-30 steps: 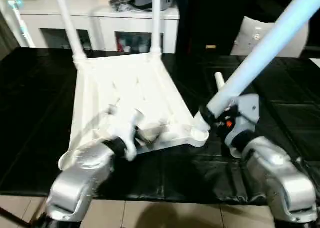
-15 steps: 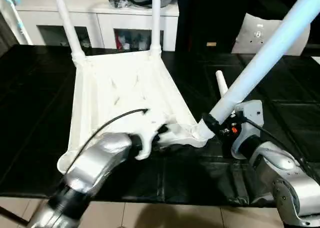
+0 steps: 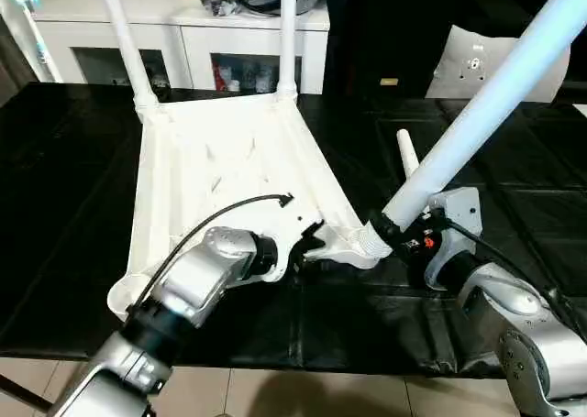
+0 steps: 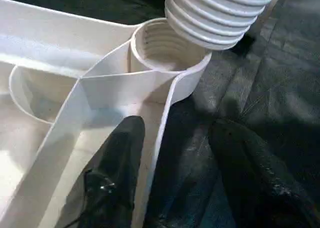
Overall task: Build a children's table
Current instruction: Pick table leg
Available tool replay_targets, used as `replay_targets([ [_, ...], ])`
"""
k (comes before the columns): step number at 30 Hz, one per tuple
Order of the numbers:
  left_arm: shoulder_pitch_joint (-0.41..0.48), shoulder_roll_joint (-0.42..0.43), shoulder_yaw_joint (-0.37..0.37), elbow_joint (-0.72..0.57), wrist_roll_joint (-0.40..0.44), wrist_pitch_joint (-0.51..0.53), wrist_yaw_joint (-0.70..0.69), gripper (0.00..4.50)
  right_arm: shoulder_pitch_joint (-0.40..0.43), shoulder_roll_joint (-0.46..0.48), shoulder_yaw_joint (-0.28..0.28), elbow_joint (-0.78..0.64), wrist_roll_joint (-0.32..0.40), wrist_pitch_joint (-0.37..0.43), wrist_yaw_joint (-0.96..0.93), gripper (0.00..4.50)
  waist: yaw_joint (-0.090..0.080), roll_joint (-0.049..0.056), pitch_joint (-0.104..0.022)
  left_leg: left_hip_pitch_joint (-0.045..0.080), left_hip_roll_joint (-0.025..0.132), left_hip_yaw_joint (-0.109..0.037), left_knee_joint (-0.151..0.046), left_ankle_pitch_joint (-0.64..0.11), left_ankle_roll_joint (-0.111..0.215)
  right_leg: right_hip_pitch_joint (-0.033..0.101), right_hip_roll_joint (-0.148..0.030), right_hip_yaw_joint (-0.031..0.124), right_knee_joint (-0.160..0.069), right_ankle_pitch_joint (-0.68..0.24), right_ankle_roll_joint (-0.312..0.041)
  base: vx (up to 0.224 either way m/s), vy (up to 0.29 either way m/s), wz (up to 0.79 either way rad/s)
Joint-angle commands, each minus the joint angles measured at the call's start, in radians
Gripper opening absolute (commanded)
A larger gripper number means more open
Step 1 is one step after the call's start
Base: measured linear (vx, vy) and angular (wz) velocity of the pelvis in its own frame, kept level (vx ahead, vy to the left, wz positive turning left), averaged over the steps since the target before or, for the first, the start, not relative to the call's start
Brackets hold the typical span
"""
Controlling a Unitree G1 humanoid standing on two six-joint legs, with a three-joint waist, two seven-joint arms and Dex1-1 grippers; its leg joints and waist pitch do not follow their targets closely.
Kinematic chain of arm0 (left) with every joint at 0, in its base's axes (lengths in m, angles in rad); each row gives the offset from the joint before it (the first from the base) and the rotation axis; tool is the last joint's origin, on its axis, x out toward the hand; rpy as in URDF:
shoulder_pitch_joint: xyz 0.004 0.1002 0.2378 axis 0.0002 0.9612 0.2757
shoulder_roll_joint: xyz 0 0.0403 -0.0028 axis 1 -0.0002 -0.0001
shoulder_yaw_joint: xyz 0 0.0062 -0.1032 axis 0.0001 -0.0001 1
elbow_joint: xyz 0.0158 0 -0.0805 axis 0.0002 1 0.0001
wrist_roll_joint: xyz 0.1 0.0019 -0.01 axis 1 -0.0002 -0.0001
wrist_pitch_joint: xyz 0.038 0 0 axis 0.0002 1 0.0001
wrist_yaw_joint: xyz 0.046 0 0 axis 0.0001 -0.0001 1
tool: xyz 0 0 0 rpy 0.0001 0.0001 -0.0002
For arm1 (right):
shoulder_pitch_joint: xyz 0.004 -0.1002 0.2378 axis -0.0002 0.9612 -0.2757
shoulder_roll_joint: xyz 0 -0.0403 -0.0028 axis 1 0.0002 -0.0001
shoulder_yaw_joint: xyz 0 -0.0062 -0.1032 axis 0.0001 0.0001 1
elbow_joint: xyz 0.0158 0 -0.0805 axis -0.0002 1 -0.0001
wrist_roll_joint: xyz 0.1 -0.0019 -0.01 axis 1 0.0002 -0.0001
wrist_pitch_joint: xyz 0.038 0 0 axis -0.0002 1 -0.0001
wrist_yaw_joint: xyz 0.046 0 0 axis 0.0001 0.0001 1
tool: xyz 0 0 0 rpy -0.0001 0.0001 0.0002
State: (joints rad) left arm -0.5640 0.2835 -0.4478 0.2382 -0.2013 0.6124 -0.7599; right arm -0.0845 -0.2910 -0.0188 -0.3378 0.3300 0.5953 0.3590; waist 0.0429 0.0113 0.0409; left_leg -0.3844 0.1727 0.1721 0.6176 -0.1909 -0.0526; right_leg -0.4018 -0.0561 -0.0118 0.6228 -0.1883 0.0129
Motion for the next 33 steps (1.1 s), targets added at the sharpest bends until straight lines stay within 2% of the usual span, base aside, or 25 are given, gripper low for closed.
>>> replay_targets([
  [1, -0.017, 0.006, -0.008, 0.003, 0.013, 0.008, -0.015, 2.10, 0.000, -0.010, -0.003, -0.015, -0.003, -0.012, 0.006, 1.89, 0.003, -0.001, -0.054, 0.016, 0.036, -0.018, -0.081, -0.225, -0.023, 0.041, -0.062, 0.031, -0.087, -0.258, -0.162, 0.000, 0.000, 0.00],
  [3, -0.022, 0.017, -0.019, 0.004, 0.032, -0.012, -0.023, 1.99, 0.001, -0.012, -0.002, -0.014, -0.007, -0.013, 0.004, 1.89, 0.001, 0.001, -0.054, 0.017, 0.037, -0.019, -0.082, -0.235, -0.024, 0.039, -0.062, 0.030, -0.088, -0.272, -0.163, 0.000, 0.000, 0.00],
  [4, -0.024, 0.020, -0.023, 0.009, 0.040, -0.020, -0.024, 1.99, 0.001, -0.012, -0.001, -0.014, -0.007, -0.013, 0.004, 1.89, 0.001, -0.001, -0.054, 0.017, 0.037, -0.019, -0.082, -0.238, -0.024, 0.040, -0.062, 0.030, -0.089, -0.276, -0.162, 0.000, 0.000, 0.00],
  [5, -0.024, 0.022, -0.025, 0.011, 0.043, -0.023, -0.024, 1.77, 0.001, -0.012, -0.001, -0.013, -0.007, -0.014, 0.004, 1.89, 0.001, -0.001, -0.054, 0.017, 0.037, -0.019, -0.082, -0.239, -0.024, 0.040, -0.062, 0.031, -0.088, -0.278, -0.161, 0.000, 0.000, 0.00],
  [9, -0.028, 0.034, -0.043, 0.035, 0.070, -0.058, -0.037, 1.48, -0.003, -0.012, 0.006, -0.008, -0.010, -0.016, 0.007, 1.89, 0.001, 0.000, -0.052, 0.018, 0.039, -0.020, -0.085, -0.253, -0.028, 0.037, -0.064, 0.031, -0.091, -0.310, -0.153, 0.000, 0.000, 0.00],
  [19, -0.040, 0.036, -0.038, 0.074, 0.093, -0.107, -0.072, 0.56, -0.005, -0.012, 0.012, -0.007, -0.012, -0.015, 0.014, 1.89, 0.001, 0.000, -0.051, 0.017, 0.039, -0.020, -0.087, -0.264, -0.029, 0.036, -0.065, 0.032, -0.092, -0.304, -0.157, 0.000, 0.000, 0.00],
  [25, -0.045, 0.038, -0.048, 0.083, 0.092, -0.139, -0.138, 0.08, -0.005, -0.014, 0.012, -0.006, -0.010, -0.018, 0.018, 1.89, 0.001, 0.001, -0.055, 0.016, 0.040, -0.020, -0.088, -0.228, -0.023, 0.041, -0.066, 0.032, -0.088, -0.240, -0.170, 0.000, 0.000, 0.00],
  [30, -0.040, 0.068, -0.090, 0.072, 0.123, -0.162, -0.193, 0.00, -0.006, -0.022, 0.019, -0.002, -0.013, -0.021, 0.029, 1.89, 0.004, 0.003, -0.059, 0.016, 0.041, -0.017, -0.086, -0.165, -0.003, 0.048, -0.066, 0.030, -0.078, -0.114, -0.202, 0.000, 0.000, 0.00],
  [33, -0.044, 0.075, -0.100, 0.094, 0.163, -0.173, -0.176, 0.00, -0.012, -0.027, 0.022, 0.005, -0.017, -0.025, 0.039, 1.89, 0.005, 0.003, -0.059, 0.016, 0.041, -0.015, -0.084, -0.152, 0.004, 0.050, -0.067, 0.030, -0.077, -0.091, -0.212, 0.000, 0.000, 0.00],
])
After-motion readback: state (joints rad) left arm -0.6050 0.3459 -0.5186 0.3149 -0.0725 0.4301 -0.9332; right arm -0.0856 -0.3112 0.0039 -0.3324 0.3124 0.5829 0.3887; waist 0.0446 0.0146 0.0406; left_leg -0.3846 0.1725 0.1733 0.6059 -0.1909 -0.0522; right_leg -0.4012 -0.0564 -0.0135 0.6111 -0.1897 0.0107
